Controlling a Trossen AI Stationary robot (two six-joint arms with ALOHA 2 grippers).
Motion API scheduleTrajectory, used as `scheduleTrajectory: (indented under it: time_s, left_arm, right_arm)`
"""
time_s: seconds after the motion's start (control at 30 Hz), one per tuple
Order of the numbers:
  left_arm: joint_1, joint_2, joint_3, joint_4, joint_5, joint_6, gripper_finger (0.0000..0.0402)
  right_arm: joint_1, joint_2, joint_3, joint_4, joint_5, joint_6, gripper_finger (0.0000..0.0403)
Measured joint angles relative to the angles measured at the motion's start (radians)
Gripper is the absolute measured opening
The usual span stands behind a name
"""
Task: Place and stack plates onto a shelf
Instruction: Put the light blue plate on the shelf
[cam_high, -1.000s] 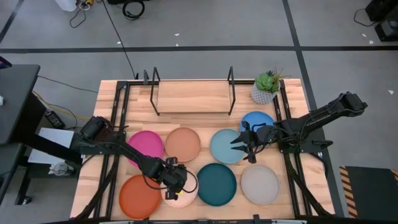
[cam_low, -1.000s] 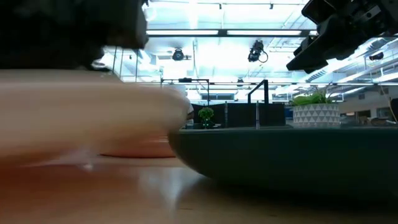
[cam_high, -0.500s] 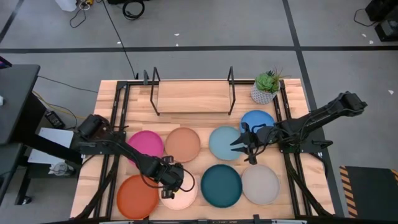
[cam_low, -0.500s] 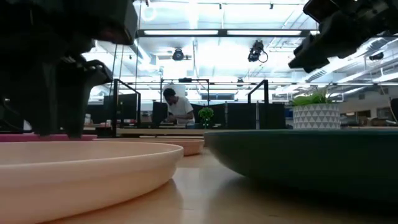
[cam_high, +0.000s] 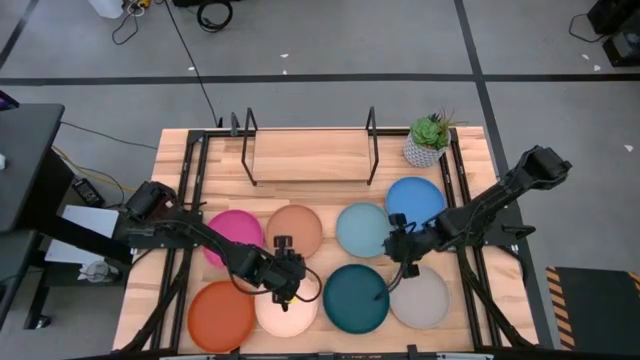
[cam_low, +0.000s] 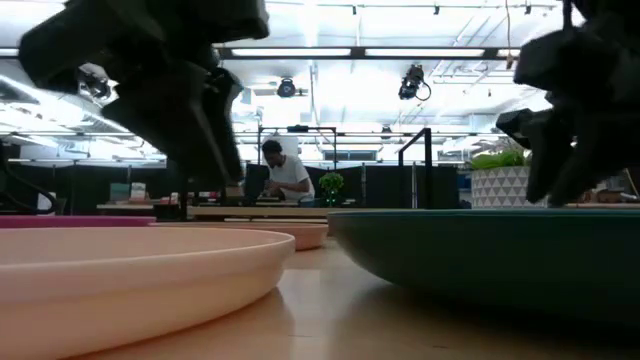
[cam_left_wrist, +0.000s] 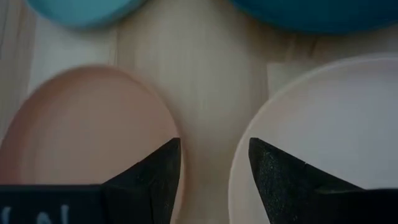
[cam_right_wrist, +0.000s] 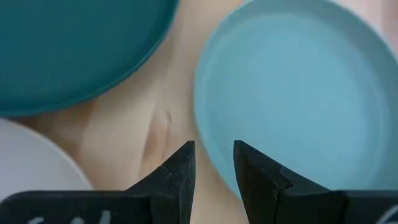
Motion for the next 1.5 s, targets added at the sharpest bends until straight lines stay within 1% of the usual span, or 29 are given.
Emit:
scheduleTrajectory:
  time_s: [0.1, 0.23, 0.4, 0.5, 0.6, 0.67, 0.73, 0.87, 0.93, 1.03, 1.07, 1.13, 1.2, 1.3, 1.37, 1.47, 1.5]
  left_arm:
    - [0.014, 0.000, 0.000, 0.021, 0.010, 0.062, 0.0197]
    - [0.027, -0.012, -0.001, 0.025, 0.012, 0.118, 0.0197]
    - [0.026, -0.065, -0.014, 0.042, 0.007, 0.169, 0.0196]
    - [0.024, -0.086, -0.068, 0.137, 0.008, 0.199, 0.0196]
    - [0.027, -0.102, -0.125, 0.233, 0.039, 0.219, 0.0196]
    - [0.028, -0.131, -0.157, 0.238, 0.041, 0.219, 0.0196]
    - [0.033, -0.151, -0.167, 0.280, 0.039, 0.223, 0.0196]
    - [0.034, -0.210, -0.175, 0.276, 0.035, 0.236, 0.0196]
    - [0.033, -0.240, -0.175, 0.270, 0.027, 0.242, 0.0196]
    - [0.033, -0.271, -0.174, 0.281, 0.015, 0.248, 0.0196]
    - [0.033, -0.284, -0.176, 0.266, 0.008, 0.248, 0.0196]
    - [0.033, -0.289, -0.173, 0.289, 0.001, 0.242, 0.0196]
    - [0.033, -0.294, -0.176, 0.268, -0.007, 0.244, 0.0196]
    - [0.035, -0.293, -0.180, 0.294, -0.007, 0.255, 0.0196]
    - [0.036, -0.294, -0.224, 0.396, 0.017, 0.296, 0.0196]
    - [0.040, -0.293, -0.346, 0.672, 0.117, 0.367, 0.0196]
    - [0.043, -0.297, -0.380, 0.739, 0.137, 0.374, 0.0196]
  right_arm:
    - [0.032, 0.082, 0.038, -0.028, 0.016, -0.021, 0.0116]
    - [0.037, 0.180, 0.112, -0.096, 0.055, -0.025, 0.0118]
    - [0.018, 0.264, 0.182, -0.171, 0.043, -0.026, 0.0116]
    - [0.003, 0.289, 0.192, -0.183, 0.009, -0.027, 0.0107]
    - [-0.007, 0.298, 0.194, -0.187, -0.008, -0.021, 0.0090]
    - [-0.012, 0.301, 0.194, -0.189, -0.021, -0.021, 0.0075]
    - [-0.014, 0.297, 0.194, -0.201, -0.032, -0.021, 0.0058]
    - [-0.027, 0.281, 0.193, -0.200, -0.031, -0.031, 0.0027]
    - [-0.034, 0.280, 0.198, -0.196, -0.032, -0.045, 0.0019]
    - [-0.045, 0.274, 0.199, -0.173, -0.031, -0.071, 0.0017]
    - [-0.048, 0.272, 0.199, -0.157, -0.032, -0.082, 0.0019]
    - [-0.049, 0.267, 0.201, -0.136, -0.031, -0.103, 0.0026]
    - [-0.051, 0.268, 0.222, -0.132, -0.023, -0.131, 0.0030]
    - [-0.053, 0.268, 0.275, -0.135, -0.009, -0.180, 0.0027]
    - [-0.058, 0.268, 0.319, -0.131, -0.003, -0.229, 0.0023]
    - [-0.085, 0.268, 0.376, -0.127, 0.006, -0.291, 0.0021]
    - [-0.100, 0.268, 0.391, -0.128, 0.015, -0.306, 0.0021]
